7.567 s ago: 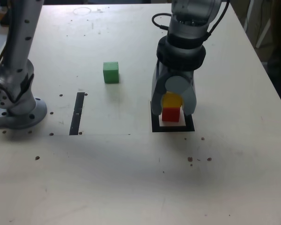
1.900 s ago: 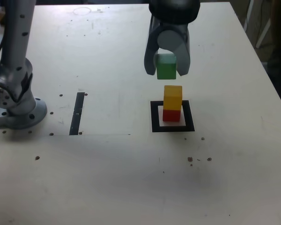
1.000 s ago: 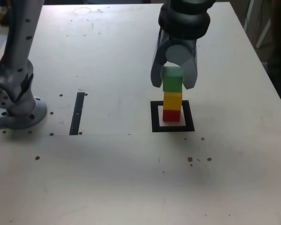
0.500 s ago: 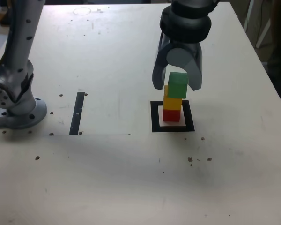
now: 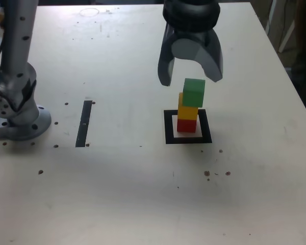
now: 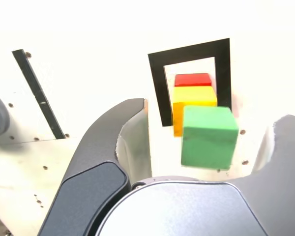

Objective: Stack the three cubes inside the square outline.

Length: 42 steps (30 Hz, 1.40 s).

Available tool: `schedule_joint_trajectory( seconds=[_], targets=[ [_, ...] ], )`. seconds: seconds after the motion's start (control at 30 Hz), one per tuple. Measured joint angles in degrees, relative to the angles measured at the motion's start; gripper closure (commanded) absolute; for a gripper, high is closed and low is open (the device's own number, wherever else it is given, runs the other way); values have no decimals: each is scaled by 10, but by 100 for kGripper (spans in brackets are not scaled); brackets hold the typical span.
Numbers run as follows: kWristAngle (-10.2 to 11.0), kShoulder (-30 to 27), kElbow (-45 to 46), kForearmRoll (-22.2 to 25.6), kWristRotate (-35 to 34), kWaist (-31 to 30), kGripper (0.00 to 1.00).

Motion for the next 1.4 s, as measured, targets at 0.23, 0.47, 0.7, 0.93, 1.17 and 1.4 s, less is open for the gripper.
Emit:
schedule_joint_trajectory(
  seconds=[0.23, 0.47, 0.7, 0.93, 1.17, 1.4],
  targets=[
    [7, -70, 72, 2, -9, 0, 1],
    [24, -156, 197, -17, -39, 0, 1],
    [24, -229, 337, -110, -72, 0, 1],
    [9, -276, 478, -197, -97, 0, 1],
    [-7, -292, 613, -256, -110, 0, 1],
    [-14, -298, 640, -283, -113, 0, 1]
  ],
)
